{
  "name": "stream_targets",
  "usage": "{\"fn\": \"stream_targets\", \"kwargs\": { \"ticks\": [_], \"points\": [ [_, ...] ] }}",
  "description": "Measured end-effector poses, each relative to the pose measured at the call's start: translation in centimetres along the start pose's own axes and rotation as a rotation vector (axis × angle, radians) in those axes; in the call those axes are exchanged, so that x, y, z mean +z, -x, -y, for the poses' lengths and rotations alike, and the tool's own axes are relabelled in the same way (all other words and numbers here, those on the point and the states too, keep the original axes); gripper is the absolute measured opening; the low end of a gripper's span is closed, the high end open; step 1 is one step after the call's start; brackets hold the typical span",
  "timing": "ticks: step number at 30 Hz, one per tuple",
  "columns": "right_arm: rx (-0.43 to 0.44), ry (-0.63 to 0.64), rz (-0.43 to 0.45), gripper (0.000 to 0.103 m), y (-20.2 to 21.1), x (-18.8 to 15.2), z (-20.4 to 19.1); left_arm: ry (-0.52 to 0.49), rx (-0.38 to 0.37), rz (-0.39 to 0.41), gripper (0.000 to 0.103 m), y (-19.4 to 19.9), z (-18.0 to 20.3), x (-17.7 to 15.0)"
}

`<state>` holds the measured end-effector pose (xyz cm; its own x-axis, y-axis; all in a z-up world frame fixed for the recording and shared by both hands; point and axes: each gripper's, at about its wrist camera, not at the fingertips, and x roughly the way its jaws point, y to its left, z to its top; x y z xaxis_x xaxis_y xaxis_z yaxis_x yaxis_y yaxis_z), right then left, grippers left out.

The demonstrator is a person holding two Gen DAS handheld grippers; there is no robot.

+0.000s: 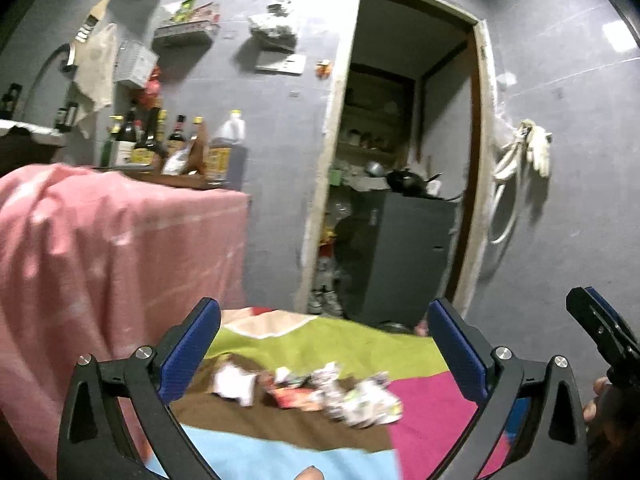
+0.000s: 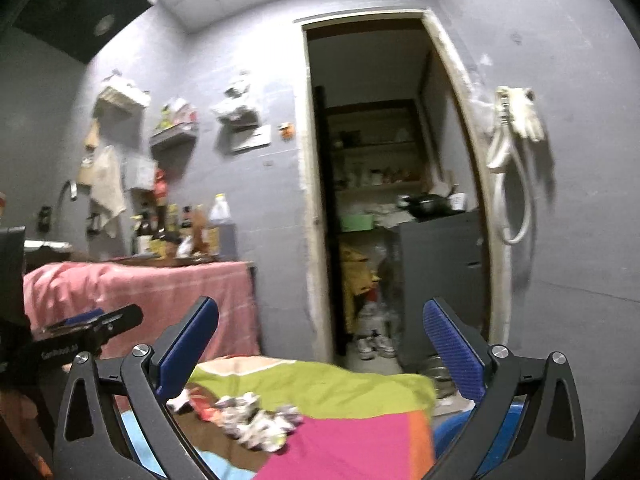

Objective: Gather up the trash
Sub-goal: 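Move both open tools back over the trash on the blanket, then grasp the yellow-labelled packet with the left tool while the right tool grasps white paper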

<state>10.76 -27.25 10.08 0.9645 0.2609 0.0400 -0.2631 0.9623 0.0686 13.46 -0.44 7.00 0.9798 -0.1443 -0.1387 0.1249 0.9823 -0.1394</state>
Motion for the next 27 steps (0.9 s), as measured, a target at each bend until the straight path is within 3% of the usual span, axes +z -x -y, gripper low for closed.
{"fn": "stream_targets", "kwargs": {
  "ticks": [7, 12, 18, 20, 22, 27],
  "points": [
    [0.066, 0.054, -0.138, 0.103, -3.4, -3.6, -2.8, -0.019, 0.076, -0.076, 0.101, -0.7, -4.1, -2.1],
    [0.060, 0.059, -0.279, 0.103, -6.4, -6.0, -2.9, -0.010, 0.103, -0.161, 0.101, -2.6, -5.7, -4.1],
    [0.072, 0.079, -0.387, 0.102, -9.5, -8.0, -3.1, 0.015, 0.123, -0.253, 0.101, -5.5, -6.8, -5.8],
    [0.088, 0.086, -0.411, 0.096, -10.3, -8.4, -3.3, 0.030, 0.124, -0.286, 0.101, -6.6, -7.4, -6.2],
    [0.103, 0.104, -0.445, 0.081, -11.2, -9.1, -3.6, 0.038, 0.126, -0.319, 0.100, -7.7, -7.9, -6.5],
    [0.145, 0.113, -0.524, 0.062, -13.1, -10.6, -4.2, 0.045, 0.140, -0.380, 0.096, -10.0, -8.8, -6.8]
  ]
}}
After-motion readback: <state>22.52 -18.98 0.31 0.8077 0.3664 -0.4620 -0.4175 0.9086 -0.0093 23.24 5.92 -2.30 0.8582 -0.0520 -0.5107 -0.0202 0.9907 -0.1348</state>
